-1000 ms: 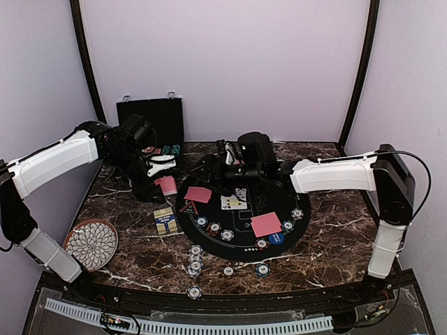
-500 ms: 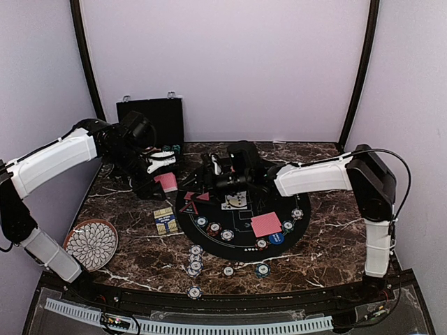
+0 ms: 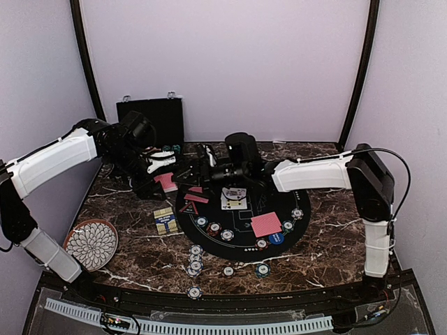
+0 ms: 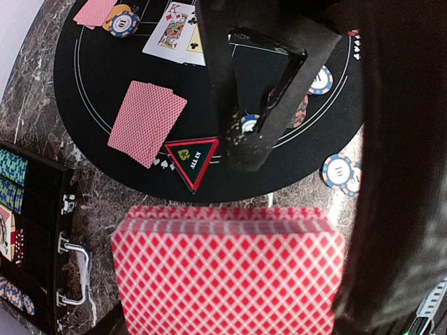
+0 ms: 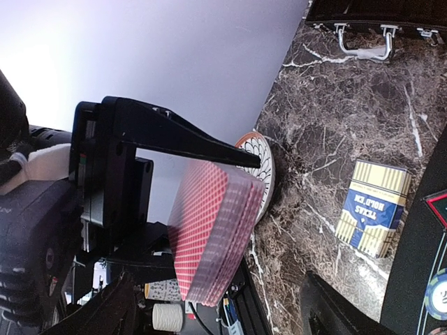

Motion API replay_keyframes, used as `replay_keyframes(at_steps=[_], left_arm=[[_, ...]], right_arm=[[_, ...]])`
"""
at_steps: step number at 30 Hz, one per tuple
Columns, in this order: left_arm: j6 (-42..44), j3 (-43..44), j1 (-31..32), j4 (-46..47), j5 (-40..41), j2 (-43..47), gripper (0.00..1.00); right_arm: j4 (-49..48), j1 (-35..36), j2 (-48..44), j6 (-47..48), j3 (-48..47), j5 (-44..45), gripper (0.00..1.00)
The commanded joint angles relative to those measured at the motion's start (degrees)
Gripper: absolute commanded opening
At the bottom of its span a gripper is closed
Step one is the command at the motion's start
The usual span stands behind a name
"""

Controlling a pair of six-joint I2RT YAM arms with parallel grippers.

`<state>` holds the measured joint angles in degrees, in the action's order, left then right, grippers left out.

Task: Distribute texas hold em gaming equipment

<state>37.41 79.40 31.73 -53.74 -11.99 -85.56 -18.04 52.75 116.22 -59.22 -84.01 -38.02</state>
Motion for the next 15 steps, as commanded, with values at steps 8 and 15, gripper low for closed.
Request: replay_keyframes(at_steps=[8, 15], left_arm=[[-0.1, 0.8, -0.2, -0.8, -2.0, 1.9, 0.0], [-0.1, 0.8, -0.2, -0.9, -2.6, 1.6, 0.0]], right_arm=[[-3.4, 0.6, 6.8, -2.0, -8.7, -4.3, 0.8], [-3.9, 1.2, 10.6, -3.4, -13.4, -6.1, 0.8]])
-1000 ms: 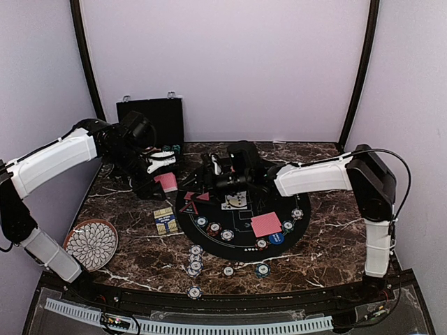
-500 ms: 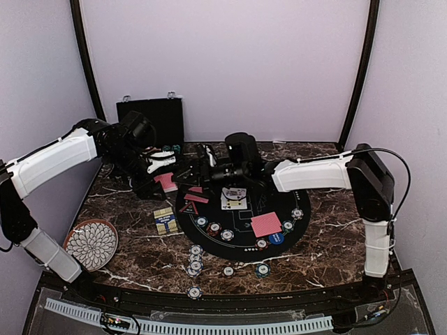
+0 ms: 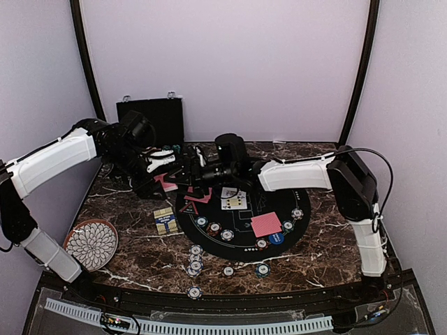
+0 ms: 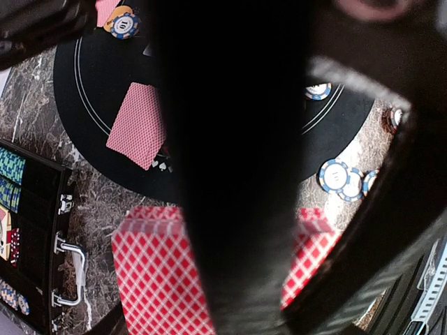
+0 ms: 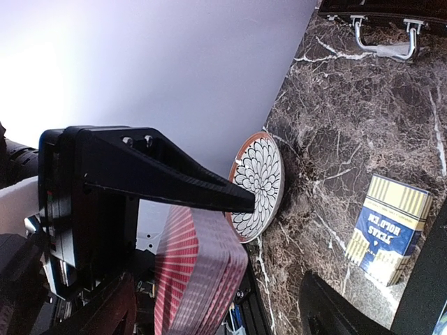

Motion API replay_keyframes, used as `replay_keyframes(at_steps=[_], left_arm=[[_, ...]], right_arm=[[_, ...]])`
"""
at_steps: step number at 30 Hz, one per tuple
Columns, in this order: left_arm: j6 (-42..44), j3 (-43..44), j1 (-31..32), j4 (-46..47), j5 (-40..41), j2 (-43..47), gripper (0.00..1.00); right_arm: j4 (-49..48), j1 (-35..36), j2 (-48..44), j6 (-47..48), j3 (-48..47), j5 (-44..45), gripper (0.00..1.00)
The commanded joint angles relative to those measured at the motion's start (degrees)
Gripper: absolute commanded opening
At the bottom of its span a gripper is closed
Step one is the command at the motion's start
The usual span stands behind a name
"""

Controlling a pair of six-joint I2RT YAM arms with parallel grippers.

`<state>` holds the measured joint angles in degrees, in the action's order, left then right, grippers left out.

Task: Distribute texas hold em gaming equipment

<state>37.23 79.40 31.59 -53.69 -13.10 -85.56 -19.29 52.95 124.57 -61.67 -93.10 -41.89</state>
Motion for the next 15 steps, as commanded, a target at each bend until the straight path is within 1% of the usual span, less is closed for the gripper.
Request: replay_keyframes(at_steps=[1, 10, 15], left_arm=[[0.1, 0.9, -0.1, -1.0, -1.4, 1.7, 0.0], [0.3, 1.0, 0.0, -1.3, -1.5, 1.8, 0.0], [0.4, 1.3, -0.1, -1.4, -1.5, 2.1, 0.0]], right_arm=[[-2.4, 1.1, 3.0, -1.1, -5.0, -2.4, 0.8], [-1.6, 1.1, 6.7, -2.0, -8.4, -2.7, 0.76], [2.6, 0.2, 5.9, 1.3, -7.4, -1.6, 0.74]])
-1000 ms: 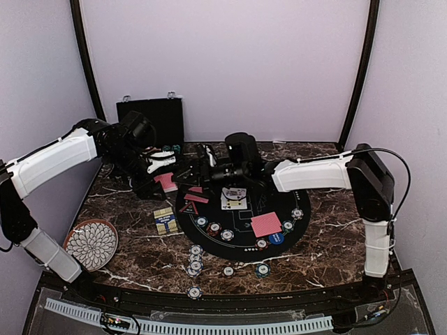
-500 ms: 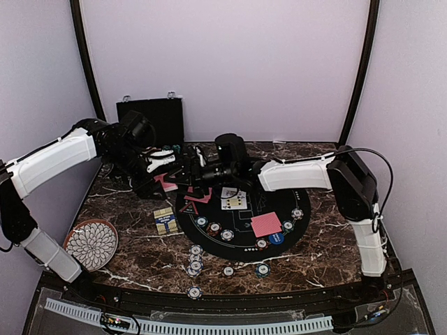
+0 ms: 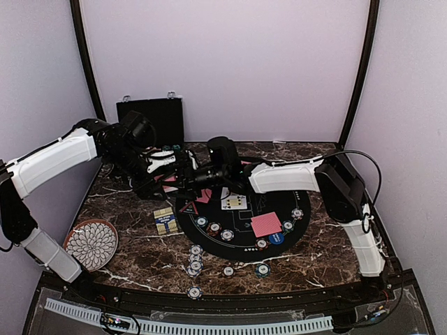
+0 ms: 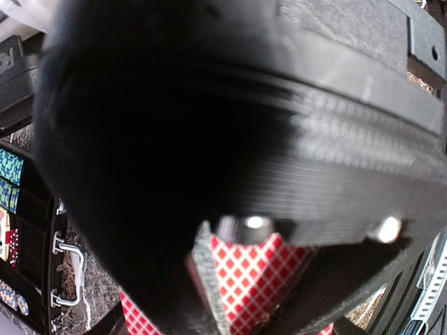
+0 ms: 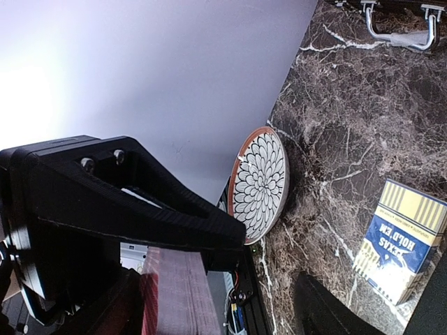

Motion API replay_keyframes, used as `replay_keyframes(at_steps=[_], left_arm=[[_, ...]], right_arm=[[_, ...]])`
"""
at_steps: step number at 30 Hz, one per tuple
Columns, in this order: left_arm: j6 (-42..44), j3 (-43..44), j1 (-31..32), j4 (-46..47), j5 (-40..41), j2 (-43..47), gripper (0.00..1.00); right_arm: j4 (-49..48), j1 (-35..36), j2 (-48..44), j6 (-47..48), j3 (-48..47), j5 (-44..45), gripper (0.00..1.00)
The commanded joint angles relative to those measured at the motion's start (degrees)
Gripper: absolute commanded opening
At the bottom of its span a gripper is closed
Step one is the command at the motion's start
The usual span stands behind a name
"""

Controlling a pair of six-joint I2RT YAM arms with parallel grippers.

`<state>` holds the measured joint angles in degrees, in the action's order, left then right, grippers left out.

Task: Distribute texas hold em gaming equipment

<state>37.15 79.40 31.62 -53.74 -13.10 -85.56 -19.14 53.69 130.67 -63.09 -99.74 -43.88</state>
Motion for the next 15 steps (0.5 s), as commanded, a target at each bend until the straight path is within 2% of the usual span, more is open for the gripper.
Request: replay_keyframes(at_steps=[1, 6, 15], left_arm=[[0.5, 1.3, -0.1, -1.4, -1.4, 2.2, 0.0], [0.7, 1.2, -0.1, -1.4, -1.3, 2.4, 0.0], [0.7, 1.2, -0.1, -1.4, -1.0, 2.5, 0.0]], right_arm=[[3.3, -0.9, -0.7, 3.6, -0.2, 0.6, 0.73], [7.1, -2.0, -3.4, 7.4, 3.5, 2.3, 0.7], [7.5, -3.3, -6.8, 8.7, 7.7, 2.6, 0.64]])
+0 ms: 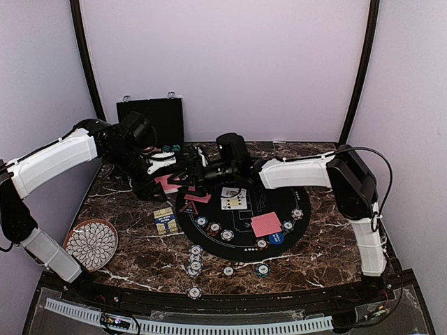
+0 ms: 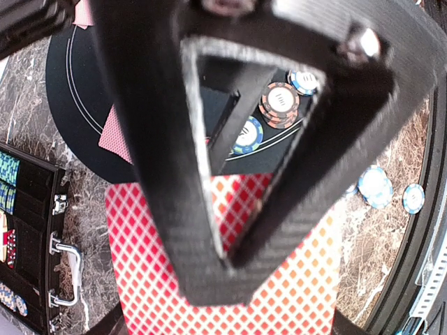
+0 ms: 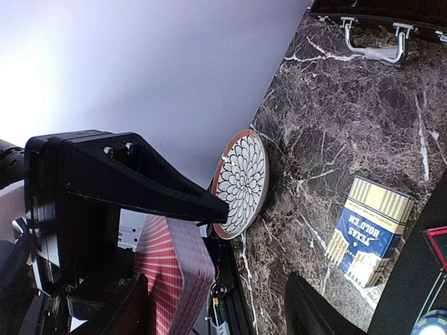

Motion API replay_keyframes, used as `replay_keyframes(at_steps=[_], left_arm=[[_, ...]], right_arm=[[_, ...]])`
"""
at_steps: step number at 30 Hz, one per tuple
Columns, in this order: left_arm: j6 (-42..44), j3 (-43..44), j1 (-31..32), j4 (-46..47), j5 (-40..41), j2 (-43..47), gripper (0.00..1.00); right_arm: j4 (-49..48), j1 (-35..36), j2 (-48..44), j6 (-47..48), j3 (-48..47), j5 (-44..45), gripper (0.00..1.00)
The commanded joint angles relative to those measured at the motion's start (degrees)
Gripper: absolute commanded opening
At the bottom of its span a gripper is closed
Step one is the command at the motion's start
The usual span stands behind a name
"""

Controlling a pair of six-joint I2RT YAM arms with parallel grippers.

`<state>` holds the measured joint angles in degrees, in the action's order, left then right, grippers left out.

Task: Distribute texas hold em gaming equipment

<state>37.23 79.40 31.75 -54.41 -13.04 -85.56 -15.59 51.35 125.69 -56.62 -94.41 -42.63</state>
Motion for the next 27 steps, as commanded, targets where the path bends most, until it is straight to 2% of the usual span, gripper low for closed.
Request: replay_keyframes(at_steps=[1, 6, 18, 24, 27], left_arm=[[0.6, 1.2, -0.2, -0.7, -0.9, 2.5, 0.0], [0.6, 0.9, -0.2, -0.6, -0.8, 2.5, 0.0], [0.7, -0.3, -0.2, 0.5, 0.2, 2.5, 0.0], [0.7, -0.5, -0.2, 0.6, 0.6, 2.4, 0.0], [0.6, -0.5, -0.2, 0.5, 0.6, 2.4, 0.0]], right_arm=[[4.1, -1.0, -2.1, 2.5, 2.5, 1.4, 0.64], [5.3, -1.0, -3.2, 3.3, 2.8, 1.4, 0.6], [0.5, -0.6, -7.8, -0.8, 5.5, 0.6, 0.36], [-0.6, 0.4, -7.5, -2.1, 5.2, 0.0, 0.35], [-1.5, 0.4, -7.3, -2.8, 5.3, -0.4, 0.3]])
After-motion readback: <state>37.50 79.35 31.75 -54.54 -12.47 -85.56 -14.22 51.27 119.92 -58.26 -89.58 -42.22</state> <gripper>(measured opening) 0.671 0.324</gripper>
